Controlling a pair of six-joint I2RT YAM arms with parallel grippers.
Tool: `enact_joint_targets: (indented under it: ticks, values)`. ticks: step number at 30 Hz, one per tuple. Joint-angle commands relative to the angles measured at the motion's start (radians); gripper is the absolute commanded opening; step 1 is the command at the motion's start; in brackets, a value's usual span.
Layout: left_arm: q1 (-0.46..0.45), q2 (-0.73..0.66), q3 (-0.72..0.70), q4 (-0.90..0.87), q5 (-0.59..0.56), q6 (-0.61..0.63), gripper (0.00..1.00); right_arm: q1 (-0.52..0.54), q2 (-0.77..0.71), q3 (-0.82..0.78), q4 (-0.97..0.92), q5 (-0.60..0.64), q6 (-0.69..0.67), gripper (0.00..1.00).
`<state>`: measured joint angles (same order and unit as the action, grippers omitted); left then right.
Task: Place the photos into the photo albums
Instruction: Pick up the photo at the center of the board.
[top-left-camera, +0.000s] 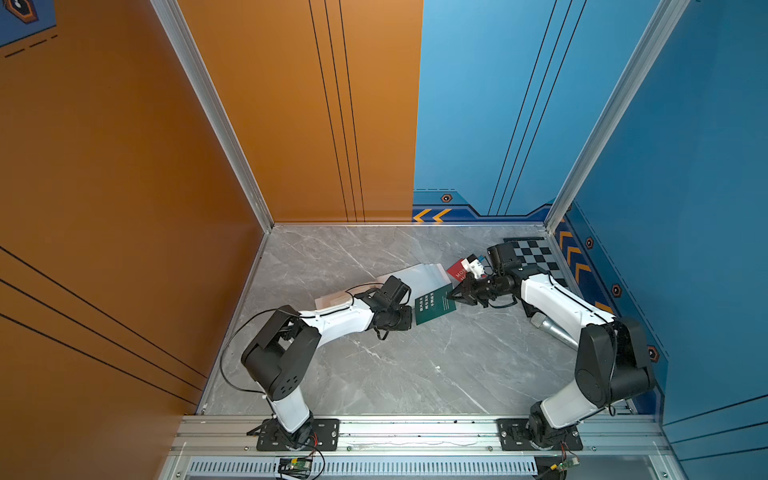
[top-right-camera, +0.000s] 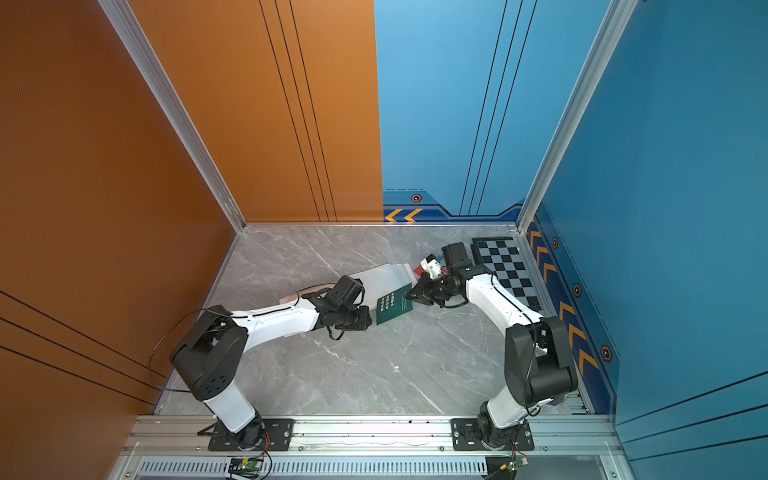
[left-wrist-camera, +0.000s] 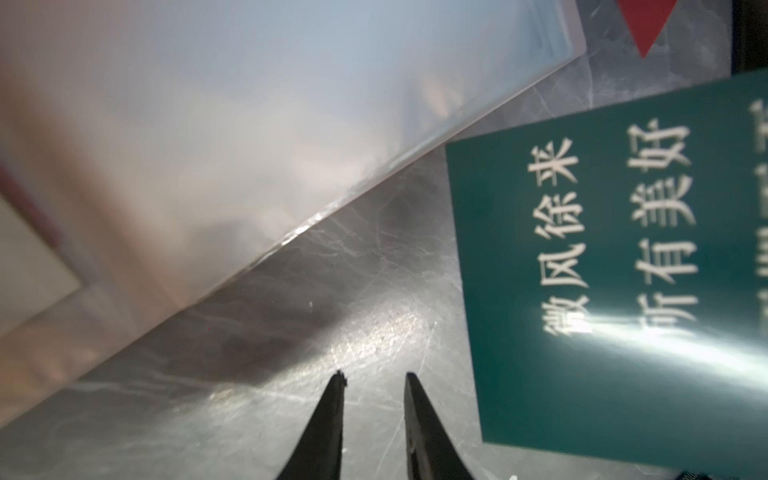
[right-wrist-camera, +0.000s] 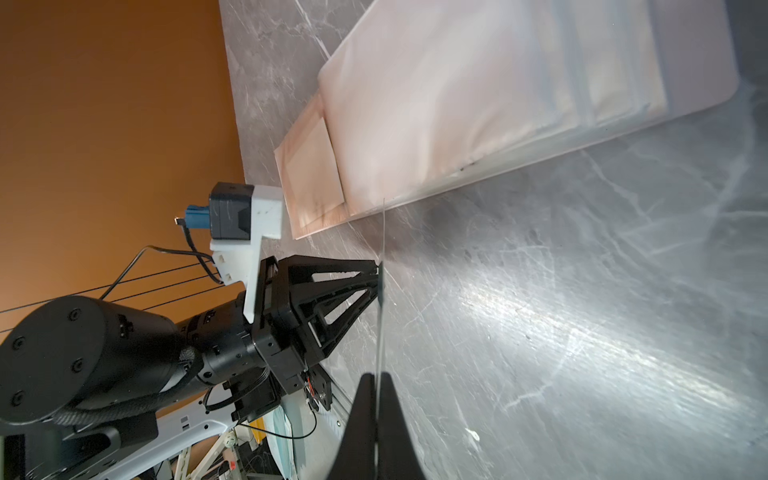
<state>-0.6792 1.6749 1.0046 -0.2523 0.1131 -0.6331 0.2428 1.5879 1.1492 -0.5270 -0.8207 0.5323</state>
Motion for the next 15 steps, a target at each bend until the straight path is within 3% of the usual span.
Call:
enact_joint_targets:
  ticks: [1, 9, 15]
  values:
    - [0.035, -0.067, -0.03, -0.045, -0.067, 0.032, 0.27, -0.006, 0.025, 0.061, -0.058, -0.04, -0.039, 0.0]
    - [0.151, -0.199, -0.1, -0.052, -0.067, 0.035, 0.27, -0.006, 0.1, 0.206, -0.067, -0.074, -0.057, 0.0]
    - [0.29, -0.279, -0.168, -0.052, -0.023, 0.02, 0.27, 0.007, 0.215, 0.345, -0.055, -0.078, -0.074, 0.0]
